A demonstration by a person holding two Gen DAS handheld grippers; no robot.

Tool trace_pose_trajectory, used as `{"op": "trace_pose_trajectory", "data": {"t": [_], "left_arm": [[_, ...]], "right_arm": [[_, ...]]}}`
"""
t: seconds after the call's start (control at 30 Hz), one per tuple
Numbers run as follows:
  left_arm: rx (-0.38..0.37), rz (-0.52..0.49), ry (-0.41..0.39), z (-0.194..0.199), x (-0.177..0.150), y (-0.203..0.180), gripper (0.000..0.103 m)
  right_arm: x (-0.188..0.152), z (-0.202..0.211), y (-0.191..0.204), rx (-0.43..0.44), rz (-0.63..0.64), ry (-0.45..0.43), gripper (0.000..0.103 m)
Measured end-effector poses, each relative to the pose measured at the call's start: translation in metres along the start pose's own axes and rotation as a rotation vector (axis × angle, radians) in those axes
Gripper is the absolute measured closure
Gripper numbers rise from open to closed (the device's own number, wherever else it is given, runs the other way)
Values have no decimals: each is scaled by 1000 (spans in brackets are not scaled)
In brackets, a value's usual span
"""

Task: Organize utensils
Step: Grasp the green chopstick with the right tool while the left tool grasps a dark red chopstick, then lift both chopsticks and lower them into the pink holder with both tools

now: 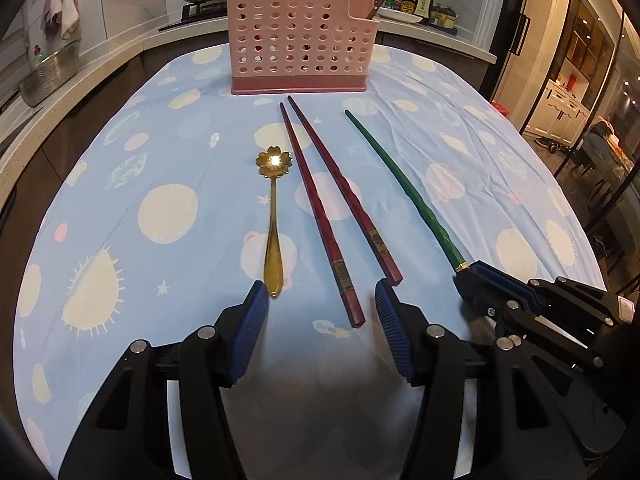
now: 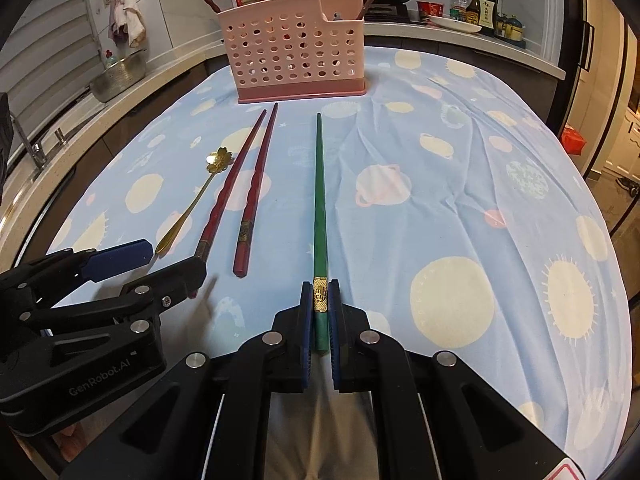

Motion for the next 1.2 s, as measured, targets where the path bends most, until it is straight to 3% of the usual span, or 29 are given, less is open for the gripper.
{"op": "trace_pose_trajectory", "data": {"t": [0.23, 0.37, 0.57, 0.9, 1.2], "left_arm": [[15, -7, 5, -10, 3, -5, 60], [19, -3, -3, -8, 3, -2, 82], [-19, 0, 14, -3, 1, 5, 95], [-42, 12, -27, 24, -3, 13, 96], [-36, 36, -106, 63, 14, 23, 96]], "right_arm": [[0, -1, -2, 5, 1, 5, 96], [0, -1, -3, 9, 2, 5, 96], [-1, 4, -5, 10, 1, -4, 96], [3, 34, -10, 10, -7, -70, 96], [19, 67, -16, 10, -16, -162, 96]]}}
Point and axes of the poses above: each gripper's, at about its wrist camera, not at the fingertips, and z roughly against the way its jaws point, y to its left, x to its top, the point moved 2 cm from there along -z, roughly the way its jaws point, and after that the axes turned 12 degrees about y, right-handed, at the moved point
